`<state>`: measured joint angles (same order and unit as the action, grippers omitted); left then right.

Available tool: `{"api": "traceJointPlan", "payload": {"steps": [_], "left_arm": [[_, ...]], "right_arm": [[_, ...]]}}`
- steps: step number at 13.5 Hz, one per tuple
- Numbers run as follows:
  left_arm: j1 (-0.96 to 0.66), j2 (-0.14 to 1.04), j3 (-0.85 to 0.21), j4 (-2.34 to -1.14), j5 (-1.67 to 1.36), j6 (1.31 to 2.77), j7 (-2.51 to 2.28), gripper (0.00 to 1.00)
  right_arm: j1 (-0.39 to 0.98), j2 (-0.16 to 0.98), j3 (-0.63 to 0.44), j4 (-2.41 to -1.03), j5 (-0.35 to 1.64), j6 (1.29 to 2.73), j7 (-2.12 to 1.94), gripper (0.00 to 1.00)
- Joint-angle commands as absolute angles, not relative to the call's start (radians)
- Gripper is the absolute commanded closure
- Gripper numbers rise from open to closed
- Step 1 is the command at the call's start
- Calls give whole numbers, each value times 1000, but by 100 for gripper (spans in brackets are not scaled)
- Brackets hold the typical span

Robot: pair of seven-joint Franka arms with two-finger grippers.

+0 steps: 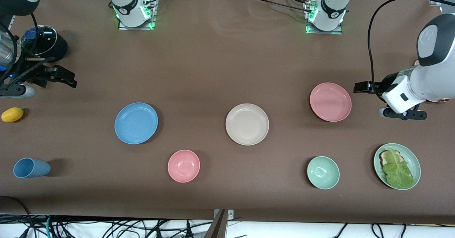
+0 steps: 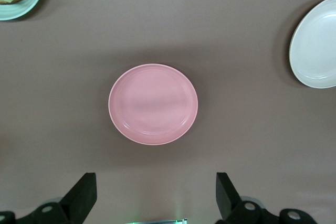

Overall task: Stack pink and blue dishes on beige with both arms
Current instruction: 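Move the left gripper toward the rim of the pink plate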

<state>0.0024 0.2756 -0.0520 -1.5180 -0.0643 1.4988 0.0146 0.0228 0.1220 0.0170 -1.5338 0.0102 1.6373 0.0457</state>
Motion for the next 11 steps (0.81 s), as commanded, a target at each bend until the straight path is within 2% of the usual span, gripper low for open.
{"api": "traceJointPlan", "payload": {"steps": [1, 4, 7, 10, 11], "left_arm": [[-3, 287, -54, -1485, -69, 1494, 21, 0], [14, 230, -35, -1569, -100, 1529, 26, 0], [15, 123, 21, -1760, -110, 1659, 122, 0], [14, 33, 80, -1948, -112, 1828, 156, 9], [14, 11, 90, -1988, -112, 1845, 156, 8]], "right_arm": [[17, 104, 17, -1549, -2, 1638, 46, 0], [17, 104, 17, -1549, 0, 1637, 43, 0], [17, 106, 17, -1549, 0, 1637, 43, 0], [17, 106, 17, -1549, 0, 1637, 43, 0], [17, 106, 15, -1549, 0, 1637, 43, 0]]}}
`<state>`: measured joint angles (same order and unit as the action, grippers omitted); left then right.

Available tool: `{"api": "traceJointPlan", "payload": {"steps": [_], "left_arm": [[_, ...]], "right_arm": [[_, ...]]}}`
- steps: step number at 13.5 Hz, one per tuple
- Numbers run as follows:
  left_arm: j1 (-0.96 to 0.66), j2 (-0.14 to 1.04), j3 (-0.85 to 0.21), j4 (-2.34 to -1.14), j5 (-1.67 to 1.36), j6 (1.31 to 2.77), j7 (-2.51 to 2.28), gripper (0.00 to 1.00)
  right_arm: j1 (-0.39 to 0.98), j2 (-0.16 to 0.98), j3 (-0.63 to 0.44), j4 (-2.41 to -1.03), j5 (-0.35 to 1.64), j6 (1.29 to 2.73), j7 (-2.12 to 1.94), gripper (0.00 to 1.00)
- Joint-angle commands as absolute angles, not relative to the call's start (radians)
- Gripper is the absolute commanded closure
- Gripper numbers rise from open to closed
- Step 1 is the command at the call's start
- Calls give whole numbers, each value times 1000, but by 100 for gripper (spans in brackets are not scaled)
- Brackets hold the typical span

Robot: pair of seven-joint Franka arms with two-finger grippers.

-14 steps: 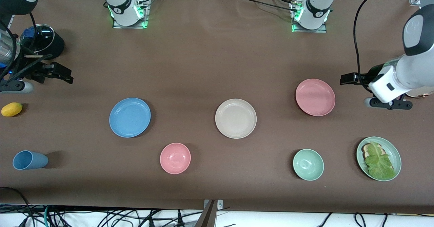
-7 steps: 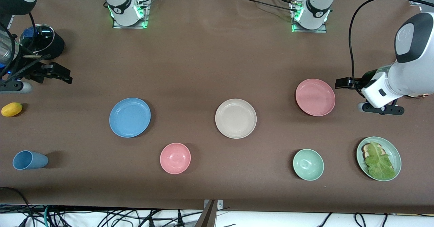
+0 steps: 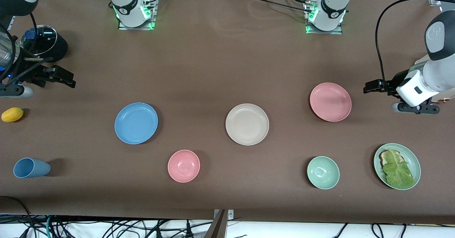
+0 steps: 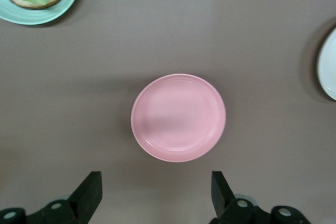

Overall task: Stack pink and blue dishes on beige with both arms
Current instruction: 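Move the left gripper toward the rim of the pink plate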

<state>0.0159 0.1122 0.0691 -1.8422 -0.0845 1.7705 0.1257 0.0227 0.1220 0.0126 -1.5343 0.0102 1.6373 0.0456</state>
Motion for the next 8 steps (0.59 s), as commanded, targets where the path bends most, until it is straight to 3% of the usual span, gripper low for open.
{"api": "traceJointPlan", "payload": {"steps": [1, 5, 8], "left_arm": [[15, 5, 103, -2005, -112, 1847, 158, 0], [17, -29, 198, -2152, -216, 1951, 292, 0], [34, -11, 202, -2229, -227, 2055, 354, 0]], "right_arm": [[17, 106, 17, -1549, 0, 1637, 43, 0], [17, 106, 15, -1549, 0, 1637, 43, 0], [17, 106, 17, -1549, 0, 1637, 43, 0]]}}
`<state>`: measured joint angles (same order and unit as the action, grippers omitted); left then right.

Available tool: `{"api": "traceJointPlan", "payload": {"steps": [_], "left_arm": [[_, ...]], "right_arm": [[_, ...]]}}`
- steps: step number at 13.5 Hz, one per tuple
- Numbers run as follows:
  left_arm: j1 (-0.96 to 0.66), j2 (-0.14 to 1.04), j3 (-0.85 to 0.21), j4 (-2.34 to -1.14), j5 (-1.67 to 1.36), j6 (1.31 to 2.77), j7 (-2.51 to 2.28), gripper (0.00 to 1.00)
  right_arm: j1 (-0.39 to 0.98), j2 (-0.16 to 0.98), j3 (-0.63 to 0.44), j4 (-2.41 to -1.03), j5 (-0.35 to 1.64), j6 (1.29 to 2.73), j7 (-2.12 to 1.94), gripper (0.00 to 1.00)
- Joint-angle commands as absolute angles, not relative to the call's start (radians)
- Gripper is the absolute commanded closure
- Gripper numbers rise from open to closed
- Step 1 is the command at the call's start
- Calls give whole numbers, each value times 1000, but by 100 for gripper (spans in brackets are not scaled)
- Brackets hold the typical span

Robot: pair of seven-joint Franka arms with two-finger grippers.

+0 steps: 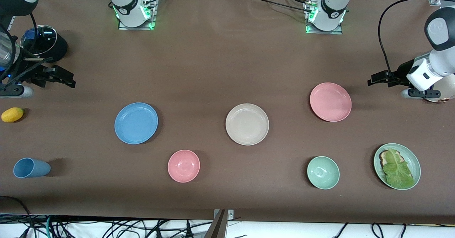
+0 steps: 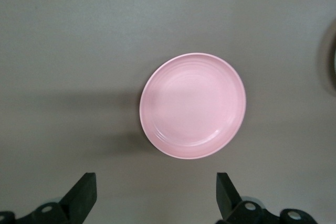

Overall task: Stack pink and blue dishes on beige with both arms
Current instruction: 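Move the left gripper toward the rim of the pink plate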

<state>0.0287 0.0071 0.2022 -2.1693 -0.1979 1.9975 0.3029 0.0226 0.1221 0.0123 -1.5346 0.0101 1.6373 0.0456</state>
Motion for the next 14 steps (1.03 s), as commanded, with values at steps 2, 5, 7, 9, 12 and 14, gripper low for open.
{"api": "traceJointPlan", "payload": {"steps": [2, 5, 7, 9, 12, 14], "left_arm": [[50, 43, 202, -2229, -279, 2075, 405, 0], [57, 113, 202, -2243, -347, 2138, 495, 0], [64, 143, 202, -2241, -356, 2157, 499, 0], [63, 190, 202, -2238, -406, 2181, 534, 0], [61, 267, 202, -2235, -504, 2241, 626, 0], [61, 297, 202, -2232, -537, 2261, 673, 0]], "right_arm": [[17, 106, 17, -1549, 0, 1637, 43, 0], [17, 106, 15, -1549, 0, 1637, 43, 0], [17, 106, 15, -1549, 0, 1637, 43, 0], [17, 106, 15, -1549, 0, 1637, 43, 0], [17, 106, 15, -1549, 0, 1637, 43, 0], [17, 106, 15, -1549, 0, 1637, 43, 0]]}}
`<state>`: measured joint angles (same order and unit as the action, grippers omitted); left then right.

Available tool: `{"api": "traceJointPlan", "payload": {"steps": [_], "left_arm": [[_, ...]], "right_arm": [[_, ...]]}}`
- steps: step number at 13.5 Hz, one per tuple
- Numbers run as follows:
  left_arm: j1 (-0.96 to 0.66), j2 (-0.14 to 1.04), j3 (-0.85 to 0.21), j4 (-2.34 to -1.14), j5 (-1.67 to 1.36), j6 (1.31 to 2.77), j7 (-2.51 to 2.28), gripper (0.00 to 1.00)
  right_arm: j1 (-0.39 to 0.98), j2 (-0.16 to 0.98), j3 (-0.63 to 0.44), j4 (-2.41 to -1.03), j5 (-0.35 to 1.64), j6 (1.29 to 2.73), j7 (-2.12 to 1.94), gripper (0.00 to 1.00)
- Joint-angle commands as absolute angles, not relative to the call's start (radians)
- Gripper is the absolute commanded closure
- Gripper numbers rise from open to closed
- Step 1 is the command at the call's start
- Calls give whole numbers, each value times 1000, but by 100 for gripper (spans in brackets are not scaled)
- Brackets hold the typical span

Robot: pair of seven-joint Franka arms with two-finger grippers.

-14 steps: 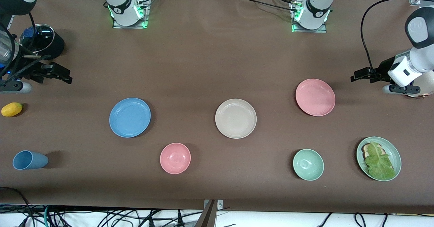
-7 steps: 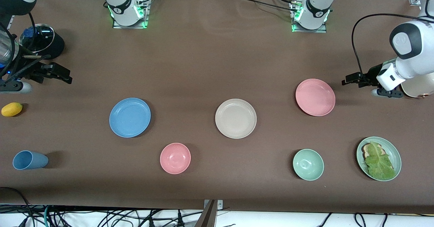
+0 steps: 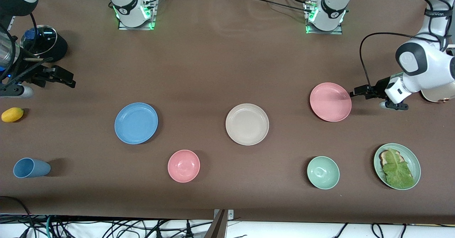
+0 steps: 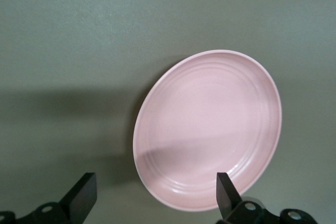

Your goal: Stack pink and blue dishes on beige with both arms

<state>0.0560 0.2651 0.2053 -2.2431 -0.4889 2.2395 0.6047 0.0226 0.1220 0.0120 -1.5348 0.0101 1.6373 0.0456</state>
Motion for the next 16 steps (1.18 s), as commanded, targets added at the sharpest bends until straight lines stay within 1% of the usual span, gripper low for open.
{"api": "traceJointPlan", "payload": {"steps": [1, 4, 7, 12, 13, 14, 15, 16], "left_arm": [[61, 305, 201, -2232, -544, 2267, 681, 0], [58, 331, 201, -2227, -552, 2292, 686, 0], [51, 362, 202, -2227, -626, 2299, 747, 0], [46, 383, 201, -2226, -643, 2318, 759, 0], [45, 385, 201, -2226, -643, 2318, 759, 2], [44, 385, 201, -2226, -643, 2318, 759, 23], [49, 384, 201, -2226, -643, 2316, 759, 54], [55, 383, 201, -2224, -643, 2310, 759, 77]], "right_arm": [[17, 106, 15, -1549, 0, 1637, 43, 0], [17, 106, 15, -1549, 0, 1637, 43, 0], [17, 106, 15, -1549, 0, 1637, 43, 0], [17, 106, 15, -1549, 0, 1637, 43, 0], [17, 106, 15, -1549, 0, 1637, 43, 0], [17, 106, 15, -1549, 0, 1637, 43, 0], [15, 106, 15, -1549, 0, 1637, 43, 0], [17, 106, 15, -1549, 0, 1637, 43, 0]]}}
